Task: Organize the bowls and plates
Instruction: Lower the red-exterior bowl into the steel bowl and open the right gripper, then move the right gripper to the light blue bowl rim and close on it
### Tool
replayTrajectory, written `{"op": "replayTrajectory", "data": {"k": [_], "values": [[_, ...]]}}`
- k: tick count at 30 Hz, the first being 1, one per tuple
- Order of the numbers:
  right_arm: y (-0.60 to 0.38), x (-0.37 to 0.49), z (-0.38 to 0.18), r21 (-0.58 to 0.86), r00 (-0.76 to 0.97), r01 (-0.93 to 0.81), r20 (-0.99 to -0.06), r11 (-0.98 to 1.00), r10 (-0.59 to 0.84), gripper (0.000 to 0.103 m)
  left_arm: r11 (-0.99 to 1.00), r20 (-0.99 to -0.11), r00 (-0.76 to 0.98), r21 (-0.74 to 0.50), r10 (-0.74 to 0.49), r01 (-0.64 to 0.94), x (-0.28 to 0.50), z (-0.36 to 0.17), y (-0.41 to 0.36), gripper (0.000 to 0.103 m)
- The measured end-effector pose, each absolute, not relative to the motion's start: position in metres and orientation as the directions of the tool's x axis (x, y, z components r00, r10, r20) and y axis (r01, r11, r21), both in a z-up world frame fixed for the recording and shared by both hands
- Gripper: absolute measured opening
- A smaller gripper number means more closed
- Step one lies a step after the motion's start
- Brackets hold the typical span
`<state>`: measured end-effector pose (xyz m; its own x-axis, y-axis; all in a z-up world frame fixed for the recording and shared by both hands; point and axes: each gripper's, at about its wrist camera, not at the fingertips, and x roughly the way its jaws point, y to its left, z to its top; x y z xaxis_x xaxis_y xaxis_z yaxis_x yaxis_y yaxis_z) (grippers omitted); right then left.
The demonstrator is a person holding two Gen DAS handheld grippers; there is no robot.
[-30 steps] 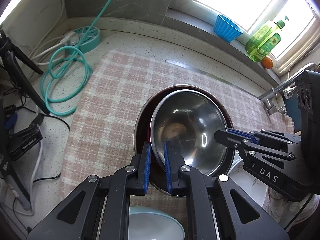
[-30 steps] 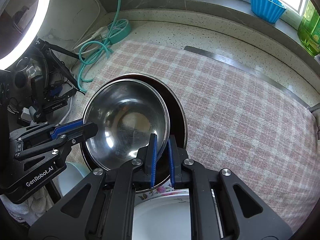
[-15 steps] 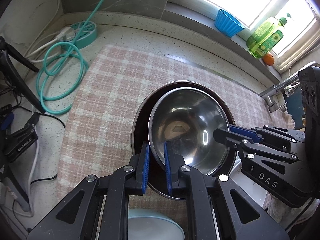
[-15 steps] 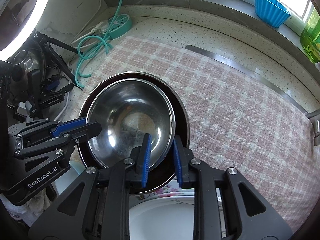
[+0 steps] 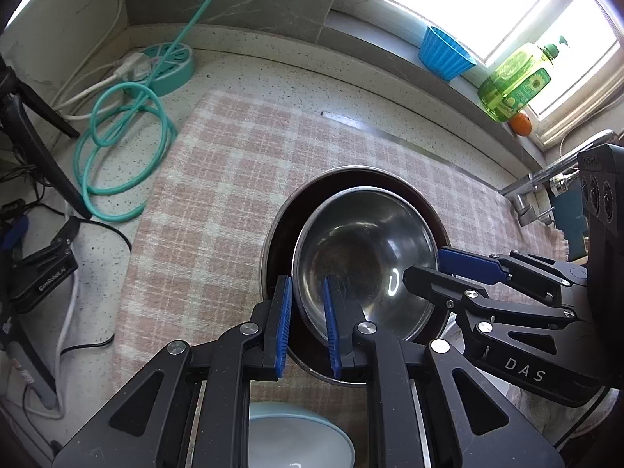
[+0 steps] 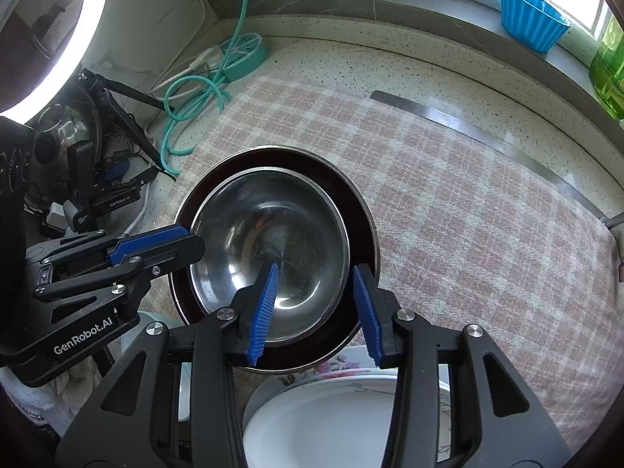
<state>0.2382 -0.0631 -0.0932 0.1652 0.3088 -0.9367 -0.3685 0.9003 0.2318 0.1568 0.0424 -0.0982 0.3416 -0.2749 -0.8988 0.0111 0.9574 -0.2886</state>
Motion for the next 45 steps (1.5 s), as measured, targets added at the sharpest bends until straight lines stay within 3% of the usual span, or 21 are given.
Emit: {"op": "replayTrajectory", "data": {"k": [7, 9, 13, 15, 16, 17, 29, 45], "values": [[-0.071, 0.237, -0.076, 0.265, 0.198, -0.356, -0.916, 0.896, 0.349, 0.053, 0.950, -0.881, 0.367, -0.313, -0.298, 0.020, 0.154, -0.084, 0.044, 0.015], [-0.074, 0.236, -0.072, 0.284, 0.201, -0.349, -0.908, 0.893, 0.368, 0.060, 0.946, -0.876, 0.373, -0.322, -0.307, 0.022, 0.154, -0.081, 0.045, 0.017], [-0.080, 0.231, -0.062, 0.315, 0.222, -0.340, -0.889, 0.886, 0.401, 0.080, 0.944, -0.865, 0.392, -0.329, -0.315, 0.033, 0.148, -0.073, 0.046, 0.035], [-0.082, 0.228, -0.058, 0.324, 0.229, -0.341, -0.882, 0.882, 0.412, 0.090, 0.945, -0.862, 0.400, -0.326, -0.312, 0.035, 0.144, -0.069, 0.047, 0.051], [-0.083, 0.225, -0.056, 0.328, 0.233, -0.340, -0.879, 0.881, 0.417, 0.090, 0.945, -0.858, 0.410, -0.327, -0.311, 0.033, 0.141, -0.067, 0.048, 0.059], [-0.084, 0.223, -0.054, 0.330, 0.237, -0.341, -0.876, 0.880, 0.420, 0.090, 0.945, -0.854, 0.419, -0.327, -0.309, 0.031, 0.138, -0.065, 0.050, 0.060], [-0.090, 0.187, -0.039, 0.386, 0.245, -0.346, -0.843, 0.855, 0.479, 0.091, 0.935, -0.840, 0.476, -0.343, -0.261, -0.091, 0.088, -0.063, 0.093, 0.060], [-0.062, 0.137, -0.064, 0.427, 0.160, -0.411, -0.836, 0.805, 0.525, 0.090, 0.881, -0.844, 0.465, -0.411, -0.269, -0.236, 0.018, -0.094, 0.119, 0.060]]}}
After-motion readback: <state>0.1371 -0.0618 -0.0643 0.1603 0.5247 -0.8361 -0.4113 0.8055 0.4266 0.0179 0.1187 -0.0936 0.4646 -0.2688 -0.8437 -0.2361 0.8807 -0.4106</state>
